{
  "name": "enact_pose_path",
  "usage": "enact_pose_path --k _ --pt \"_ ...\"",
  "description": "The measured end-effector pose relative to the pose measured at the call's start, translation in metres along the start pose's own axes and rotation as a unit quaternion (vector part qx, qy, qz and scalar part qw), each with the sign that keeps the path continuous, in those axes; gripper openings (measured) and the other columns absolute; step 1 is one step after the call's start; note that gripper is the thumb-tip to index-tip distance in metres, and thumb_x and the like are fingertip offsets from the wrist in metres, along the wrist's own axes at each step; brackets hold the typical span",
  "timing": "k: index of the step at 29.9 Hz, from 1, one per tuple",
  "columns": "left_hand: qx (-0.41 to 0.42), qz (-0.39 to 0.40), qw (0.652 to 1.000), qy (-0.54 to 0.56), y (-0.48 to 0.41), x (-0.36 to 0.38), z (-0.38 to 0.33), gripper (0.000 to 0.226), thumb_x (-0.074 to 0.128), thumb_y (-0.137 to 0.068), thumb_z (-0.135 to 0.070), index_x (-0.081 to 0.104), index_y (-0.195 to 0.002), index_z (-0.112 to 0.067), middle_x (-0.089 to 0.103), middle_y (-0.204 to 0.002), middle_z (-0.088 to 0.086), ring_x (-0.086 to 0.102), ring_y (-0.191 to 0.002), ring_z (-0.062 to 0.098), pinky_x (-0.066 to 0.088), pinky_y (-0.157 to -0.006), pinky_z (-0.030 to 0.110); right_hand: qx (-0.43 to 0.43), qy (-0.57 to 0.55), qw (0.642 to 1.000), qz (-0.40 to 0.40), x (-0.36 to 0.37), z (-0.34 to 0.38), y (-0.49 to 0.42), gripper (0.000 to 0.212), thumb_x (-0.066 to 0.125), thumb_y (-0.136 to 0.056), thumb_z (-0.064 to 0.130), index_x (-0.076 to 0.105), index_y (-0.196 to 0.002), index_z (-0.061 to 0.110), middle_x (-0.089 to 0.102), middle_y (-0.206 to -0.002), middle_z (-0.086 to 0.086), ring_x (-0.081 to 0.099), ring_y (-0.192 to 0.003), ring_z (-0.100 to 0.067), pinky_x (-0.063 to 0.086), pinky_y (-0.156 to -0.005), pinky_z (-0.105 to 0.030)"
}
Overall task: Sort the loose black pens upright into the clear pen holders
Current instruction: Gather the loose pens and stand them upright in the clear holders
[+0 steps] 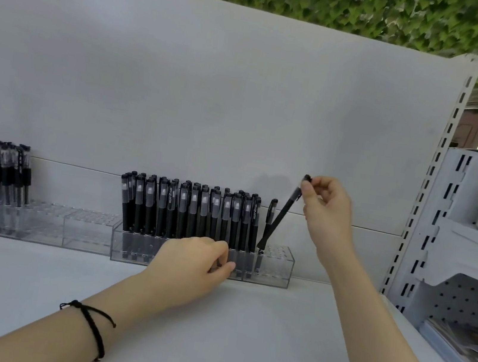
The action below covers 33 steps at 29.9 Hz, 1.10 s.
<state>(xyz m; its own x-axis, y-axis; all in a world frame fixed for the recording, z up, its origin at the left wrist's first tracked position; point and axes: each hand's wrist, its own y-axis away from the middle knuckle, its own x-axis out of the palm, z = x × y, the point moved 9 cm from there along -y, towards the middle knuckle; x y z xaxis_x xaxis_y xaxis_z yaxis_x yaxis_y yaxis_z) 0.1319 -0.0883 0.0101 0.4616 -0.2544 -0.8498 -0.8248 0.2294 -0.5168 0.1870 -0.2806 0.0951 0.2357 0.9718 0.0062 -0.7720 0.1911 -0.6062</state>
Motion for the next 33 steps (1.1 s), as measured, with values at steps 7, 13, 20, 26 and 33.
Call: enact_pose_path --k 7,13,20,26,33 --pt "0.012 -0.011 0.999 -0.041 -0.002 0.003 0.004 0.028 0.037 -0.097 -0.049 0.054 -0.093 -0.027 0.061 -0.088 -0.010 0.057 -0.081 0.008 0.048 -0.068 0.027 -0.044 0.078 0.996 0.001 -0.003 0.006 -0.002 0.011 0.060 -0.093 0.016 0.054 -0.087 0.023 0.062 -0.086 0.005 0.053 -0.071 -0.006 0.039 -0.059 -0.007" --pt "0.039 -0.056 0.995 -0.067 -0.002 -0.001 0.000 0.028 0.038 -0.097 -0.048 0.055 -0.092 -0.027 0.060 -0.084 -0.008 0.056 -0.080 0.009 0.043 -0.063 0.026 -0.046 0.082 0.995 0.023 0.007 0.000 0.002 0.010 0.062 -0.092 0.014 0.055 -0.088 0.020 0.059 -0.080 0.009 0.055 -0.073 -0.008 0.041 -0.062 -0.008" --pt "0.122 -0.166 0.968 -0.145 0.002 -0.015 -0.020 0.032 0.038 -0.081 -0.042 0.056 -0.063 -0.022 0.048 -0.054 -0.009 0.047 -0.053 0.014 0.036 -0.045 0.026 -0.057 0.062 0.996 -0.011 -0.002 0.004 0.003 0.013 0.061 -0.093 0.016 0.054 -0.086 0.024 0.061 -0.085 0.008 0.056 -0.077 -0.013 0.042 -0.067 -0.016" --pt "0.105 -0.152 0.970 -0.161 0.003 -0.013 -0.024 0.033 0.038 -0.080 -0.042 0.058 -0.064 -0.021 0.048 -0.053 -0.008 0.048 -0.053 0.016 0.035 -0.047 0.027 -0.011 0.221 0.967 0.129 0.029 -0.025 0.010 0.008 0.065 -0.089 0.024 0.057 -0.089 0.021 0.062 -0.083 0.006 0.054 -0.074 -0.011 0.043 -0.069 -0.028" --pt "0.073 -0.135 0.973 -0.173 0.002 -0.013 -0.012 0.029 0.043 -0.080 -0.040 0.052 -0.059 -0.022 0.044 -0.049 -0.009 0.043 -0.050 0.015 0.034 -0.045 0.027 -0.009 0.401 0.905 0.144 0.019 -0.023 0.018 0.040 0.063 -0.084 0.052 0.055 -0.069 0.015 0.057 -0.068 0.007 0.055 -0.069 -0.014 0.042 -0.061 -0.030"
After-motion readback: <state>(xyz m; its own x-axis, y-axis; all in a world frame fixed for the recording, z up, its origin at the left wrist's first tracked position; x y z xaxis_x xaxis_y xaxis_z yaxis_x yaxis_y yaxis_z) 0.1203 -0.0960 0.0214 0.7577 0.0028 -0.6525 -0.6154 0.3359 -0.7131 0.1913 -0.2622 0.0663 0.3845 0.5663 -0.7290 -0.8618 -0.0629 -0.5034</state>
